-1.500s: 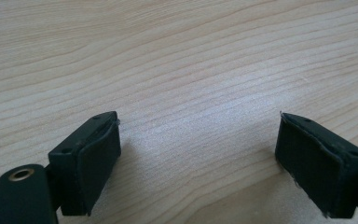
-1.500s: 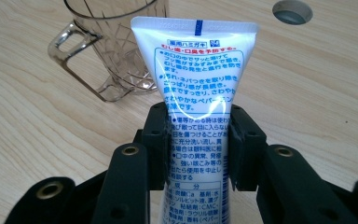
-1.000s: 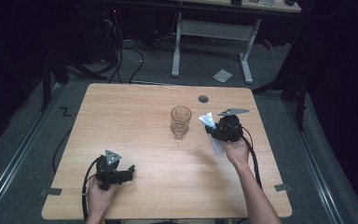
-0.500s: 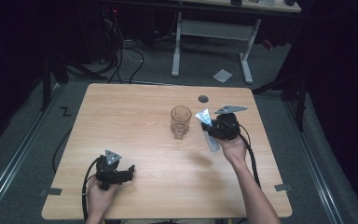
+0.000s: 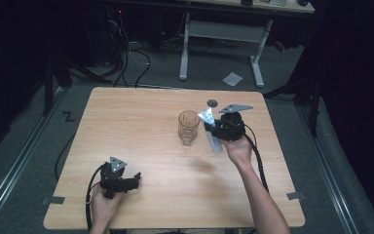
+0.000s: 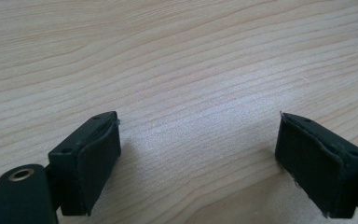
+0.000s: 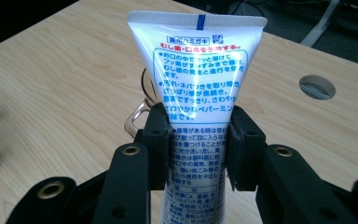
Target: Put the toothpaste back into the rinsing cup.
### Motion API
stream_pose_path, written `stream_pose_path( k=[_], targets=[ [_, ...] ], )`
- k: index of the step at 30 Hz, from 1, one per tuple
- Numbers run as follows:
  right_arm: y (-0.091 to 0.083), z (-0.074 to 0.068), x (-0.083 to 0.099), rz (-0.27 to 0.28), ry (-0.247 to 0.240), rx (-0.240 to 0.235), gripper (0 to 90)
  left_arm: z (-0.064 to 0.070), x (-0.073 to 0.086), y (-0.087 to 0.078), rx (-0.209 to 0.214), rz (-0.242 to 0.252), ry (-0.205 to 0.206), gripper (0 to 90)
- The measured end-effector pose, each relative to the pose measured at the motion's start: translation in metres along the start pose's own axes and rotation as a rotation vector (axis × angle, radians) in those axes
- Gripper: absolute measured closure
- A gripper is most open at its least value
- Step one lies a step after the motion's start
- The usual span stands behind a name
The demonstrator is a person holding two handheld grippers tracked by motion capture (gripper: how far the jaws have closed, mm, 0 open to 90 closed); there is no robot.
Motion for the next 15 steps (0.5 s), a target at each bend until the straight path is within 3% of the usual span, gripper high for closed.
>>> stream_pose_path(
  k=[7,15],
  targets=[
    [0.001,-0.003,-0.011,0.022,-0.004,-0.007,65.5,0.0,0.0,0.0,0.0,-0.001,0.001,14.3],
    [0.003,-0.002,-0.017,0.033,0.023,-0.019,65.6,0.0,0.0,0.0,0.0,-0.001,0.002,14.3]
  ],
)
Point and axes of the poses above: each handheld gripper's, and its own axes: y roughly forward along the jaws, x roughly out of its underside, z roughly to its right, the point moved 2 cm from there along y, roughly forward along the jaws, and after that the axes turned 4 degrees about -z, right-handed, at the moved point
